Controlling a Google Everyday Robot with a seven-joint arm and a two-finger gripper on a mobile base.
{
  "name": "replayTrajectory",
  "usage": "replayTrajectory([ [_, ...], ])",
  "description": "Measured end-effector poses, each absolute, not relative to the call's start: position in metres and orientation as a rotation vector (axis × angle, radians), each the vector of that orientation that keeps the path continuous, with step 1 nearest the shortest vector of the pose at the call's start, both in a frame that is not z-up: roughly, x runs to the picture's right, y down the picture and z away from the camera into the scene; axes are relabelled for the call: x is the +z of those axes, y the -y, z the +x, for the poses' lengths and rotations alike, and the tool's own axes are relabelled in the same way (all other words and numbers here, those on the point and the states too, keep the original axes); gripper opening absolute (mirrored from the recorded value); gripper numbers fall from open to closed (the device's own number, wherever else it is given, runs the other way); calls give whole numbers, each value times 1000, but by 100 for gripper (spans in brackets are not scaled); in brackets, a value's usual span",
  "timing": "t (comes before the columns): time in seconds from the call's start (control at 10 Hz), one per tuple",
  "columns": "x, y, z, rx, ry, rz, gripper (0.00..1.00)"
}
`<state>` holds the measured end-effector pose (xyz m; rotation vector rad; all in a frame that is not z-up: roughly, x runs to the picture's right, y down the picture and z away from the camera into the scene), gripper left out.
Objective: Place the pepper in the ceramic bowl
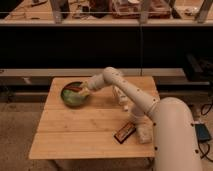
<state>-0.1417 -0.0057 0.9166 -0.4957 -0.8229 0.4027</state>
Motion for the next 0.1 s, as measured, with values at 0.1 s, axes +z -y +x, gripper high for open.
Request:
replayTrajectory([
  [0.1,917,6,-140,405,822,-494,80],
])
